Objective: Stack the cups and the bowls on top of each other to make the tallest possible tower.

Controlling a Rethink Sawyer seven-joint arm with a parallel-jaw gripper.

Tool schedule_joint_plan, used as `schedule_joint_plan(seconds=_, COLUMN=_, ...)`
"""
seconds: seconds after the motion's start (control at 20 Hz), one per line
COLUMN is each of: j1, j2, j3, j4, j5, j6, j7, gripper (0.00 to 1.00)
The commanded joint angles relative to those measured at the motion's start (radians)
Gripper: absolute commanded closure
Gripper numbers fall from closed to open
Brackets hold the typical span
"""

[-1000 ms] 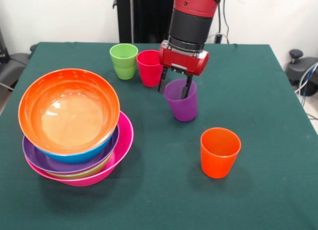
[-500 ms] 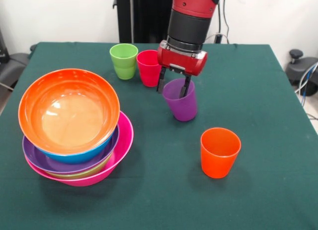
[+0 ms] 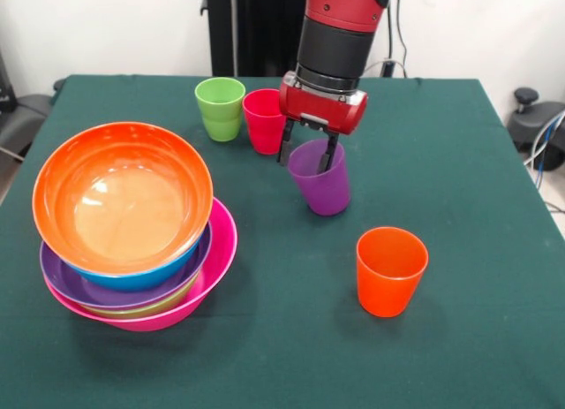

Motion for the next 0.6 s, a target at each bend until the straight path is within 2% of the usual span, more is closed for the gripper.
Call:
schedule_joint_plan(seconds=0.05, j1=0.014, j2=0.052, j3=0.086, j4=-0.024, j5=0.016, j6=0.039, j7=0.08, gripper=0.0)
schedule_joint_plan(seconds=0.15, j1=0.011, j2=0.052, j3=0.089, j4=-0.023, j5=0.017, j6=0.043, j7=0.079, gripper=0.0)
schedule_joint_plan(seconds=0.2, j1=0.01, j2=0.053, j3=0.089, j4=-0.024, j5=0.018, j6=0.045, j7=0.078, gripper=1.0)
schedule_joint_plan(seconds=0.6, j1=0.036, j2=0.071, j3=0.067, j4=-0.042, j5=0.022, j6=0.026, j7=0.09, gripper=1.0)
